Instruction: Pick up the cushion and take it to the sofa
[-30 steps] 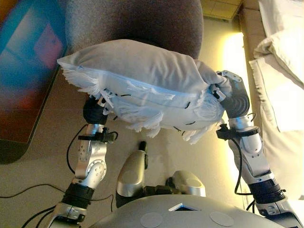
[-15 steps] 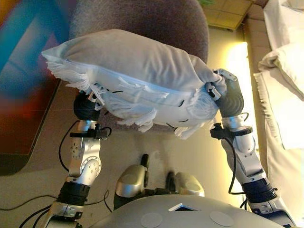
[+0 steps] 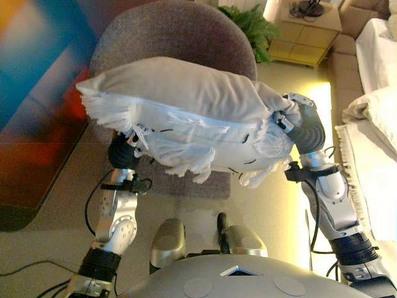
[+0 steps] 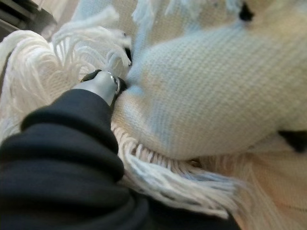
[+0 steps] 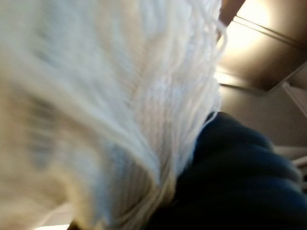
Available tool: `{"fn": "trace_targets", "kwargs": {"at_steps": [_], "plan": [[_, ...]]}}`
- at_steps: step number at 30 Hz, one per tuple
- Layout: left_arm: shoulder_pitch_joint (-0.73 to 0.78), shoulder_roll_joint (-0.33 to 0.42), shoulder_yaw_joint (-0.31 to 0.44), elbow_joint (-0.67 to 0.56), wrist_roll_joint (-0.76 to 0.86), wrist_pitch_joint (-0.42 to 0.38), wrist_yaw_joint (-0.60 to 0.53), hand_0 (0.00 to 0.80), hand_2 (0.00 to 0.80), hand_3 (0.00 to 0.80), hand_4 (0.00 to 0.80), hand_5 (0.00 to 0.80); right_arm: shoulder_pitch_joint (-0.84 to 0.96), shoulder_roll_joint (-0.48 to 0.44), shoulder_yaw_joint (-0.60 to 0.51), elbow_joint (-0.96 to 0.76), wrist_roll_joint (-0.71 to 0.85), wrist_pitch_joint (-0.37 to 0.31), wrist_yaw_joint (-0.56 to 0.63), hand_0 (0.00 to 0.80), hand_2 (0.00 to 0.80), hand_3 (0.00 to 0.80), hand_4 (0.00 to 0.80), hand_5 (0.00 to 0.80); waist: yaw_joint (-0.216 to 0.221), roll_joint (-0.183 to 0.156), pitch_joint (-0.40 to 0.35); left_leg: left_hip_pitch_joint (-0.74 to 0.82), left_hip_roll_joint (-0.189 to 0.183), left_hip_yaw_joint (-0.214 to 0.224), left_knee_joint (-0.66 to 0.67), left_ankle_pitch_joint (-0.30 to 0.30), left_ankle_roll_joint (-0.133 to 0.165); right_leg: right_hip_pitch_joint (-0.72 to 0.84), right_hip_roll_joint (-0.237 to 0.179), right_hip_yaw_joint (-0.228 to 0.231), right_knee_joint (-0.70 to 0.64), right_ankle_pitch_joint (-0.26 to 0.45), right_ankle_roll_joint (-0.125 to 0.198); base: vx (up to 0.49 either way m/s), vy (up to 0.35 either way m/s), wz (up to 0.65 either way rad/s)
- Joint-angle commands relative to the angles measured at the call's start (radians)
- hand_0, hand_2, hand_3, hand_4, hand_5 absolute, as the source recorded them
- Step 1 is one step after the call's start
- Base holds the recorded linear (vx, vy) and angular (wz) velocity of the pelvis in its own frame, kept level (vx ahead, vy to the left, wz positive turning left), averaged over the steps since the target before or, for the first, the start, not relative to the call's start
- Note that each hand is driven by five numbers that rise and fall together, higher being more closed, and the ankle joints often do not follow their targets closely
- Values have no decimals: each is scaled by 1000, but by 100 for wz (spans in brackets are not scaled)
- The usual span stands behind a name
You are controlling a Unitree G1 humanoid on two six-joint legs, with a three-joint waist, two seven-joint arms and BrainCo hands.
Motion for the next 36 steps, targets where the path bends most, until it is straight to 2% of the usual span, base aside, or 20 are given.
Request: {"fn": "trace_targets", "kwargs": {"at_steps": [1, 2, 3, 5, 6, 9, 11, 12, 13, 15, 17, 18, 19, 22, 25, 30, 36], "plan": [[-80, 3, -66, -146, 24, -73, -67, 800, 800, 800, 800, 800, -51, -20, 28, -78, 11, -69, 30, 800, 800, 800, 800, 800, 14, 1, -11, 77, -6, 11, -320, 96, -31, 88, -3, 35, -71, -22, 71, 288, 145, -9], [-92, 3, -74, -143, 27, -75, -59, 800, 800, 800, 800, 800, -54, -25, 32, -79, 9, -69, 20, 800, 800, 800, 800, 800, 22, 12, -3, 63, -7, -4, -439, 129, -40, 102, 4, 33, -80, -27, 75, 270, 138, 10], [-103, -1, -80, -137, 33, -73, -55, 800, 800, 800, 800, 800, -60, -26, 36, -76, 0, -69, 4, 800, 800, 800, 800, 800, 30, 18, 7, 58, -11, -22, -503, 167, -49, 123, 7, 32, -87, -34, 76, 241, 123, 20], [-127, -14, -94, -121, 48, -72, -58, 800, 800, 800, 800, 800, -83, -25, 45, -63, -14, -71, -26, 800, 800, 800, 800, 800, 43, 18, 18, 27, -20, -46, -506, 198, -58, 150, 6, 34, -95, -46, 75, 234, 142, 13], [-135, -21, -95, -109, 57, -79, -58, 800, 800, 800, 800, 800, -96, -19, 52, -44, -8, -81, -21, 800, 800, 800, 800, 800, 43, 13, 10, 55, -29, -35, -521, 138, -43, 147, -15, 19, -96, -50, 83, 302, 238, -8], [-148, -19, -95, -108, 70, -58, -29, 800, 800, 800, 800, 800, -81, -5, 28, -42, 19, -48, -8, 800, 800, 800, 800, 800, 28, 19, -16, 125, -29, -27, -542, 85, -20, 144, -37, -4, -40, -85, 94, 318, 238, -14], [-150, -8, -101, -103, 98, -56, -20, 800, 800, 800, 800, 800, -55, 17, 18, -43, 9, -40, -1, 800, 800, 800, 800, 800, 19, 19, -34, 133, -36, -23, -508, 52, 3, 125, -36, -3, 71, -133, 98, 268, 159, -17], [-150, -5, -104, -96, 105, -58, -16, 800, 800, 800, 800, 800, -52, 27, 20, -41, 3, -40, -3, 800, 800, 800, 800, 800, 19, 18, -36, 131, -40, -20, -498, 44, 12, 106, -40, -9, 129, -132, 107, 186, 104, -14], [-158, -5, -110, -66, 123, -64, -7, 800, 800, 800, 800, 800, -57, 51, 36, -31, -9, -42, -14, 800, 800, 800, 800, 800, 17, 19, -33, 145, -42, -16, -493, 30, 30, 42, -50, -16, 256, -106, 132, 165, 84, 1], [-173, -5, -98, -33, 134, -54, -5, 800, 800, 800, 800, 800, -64, 87, 56, -13, -29, -40, -28, 800, 800, 800, 800, 800, 18, 21, -27, 176, -40, -3, -501, 17, 39, -15, -54, -30, 350, -95, 147, 175, 57, 14], [-175, -3, -84, -30, 138, -43, -9, 800, 800, 800, 800, 800, -67, 102, 62, -4, -33, -37, -29, 800, 800, 800, 800, 800, 21, 23, -25, 196, -39, -2, -516, 18, 37, -20, -52, -38, 336, -94, 146, 128, -1, 13], [-178, 10, -68, -43, 116, -15, -19, 800, 800, 800, 800, 800, -65, 108, 66, -2, -36, -43, -30, 800, 800, 800, 800, 800, 18, 25, -23, 215, -46, -16, -528, 19, 30, -13, -30, -22, 212, -102, 121, 99, -43, 12], [-179, 10, -66, -44, 121, -13, -31, 800, 800, 800, 800, 800, -64, 106, 70, 3, -43, -50, -34, 800, 800, 800, 800, 800, 16, 25, -21, 221, -54, -21, -530, 17, 28, -3, -25, -22, 140, -100, 110, 100, -64, 7], [-180, 4, -88, -60, 154, 3, 7, 800, 800, 800, 800, 800, -93, 108, 86, 54, -47, -48, -64, 800, 800, 800, 800, 800, 27, 17, -19, 227, -72, -27, -533, 4, 32, 23, -27, -17, 39, -70, 106, 17, -85, 15], [-160, -13, -114, -60, 179, 7, 26, 800, 800, 800, 800, 800, -108, 118, 105, 77, -41, -37, -92, 800, 800, 800, 800, 800, 34, 10, -32, 251, -73, -18, -547, -2, 32, 63, -23, -19, -27, -46, 106, 61, -119, 28], [-138, -8, -122, -45, 176, 10, 31, 800, 800, 800, 800, 800, -91, 116, 115, 65, -30, -20, -94, 800, 800, 800, 800, 800, 15, 17, -45, 276, -62, 3, -568, -12, 25, 92, -12, 6, -83, -31, 101, 57, -88, -8], [-165, -8, -122, -26, 160, -17, 30, 800, 800, 800, 800, 800, -100, 107, 116, 83, -41, -36, -108, 800, 800, 800, 800, 800, -14, 36, -9, 252, -50, 34, -573, -12, 18, 66, -7, 39, -102, -23, 94, -30, -55, -16]]}}
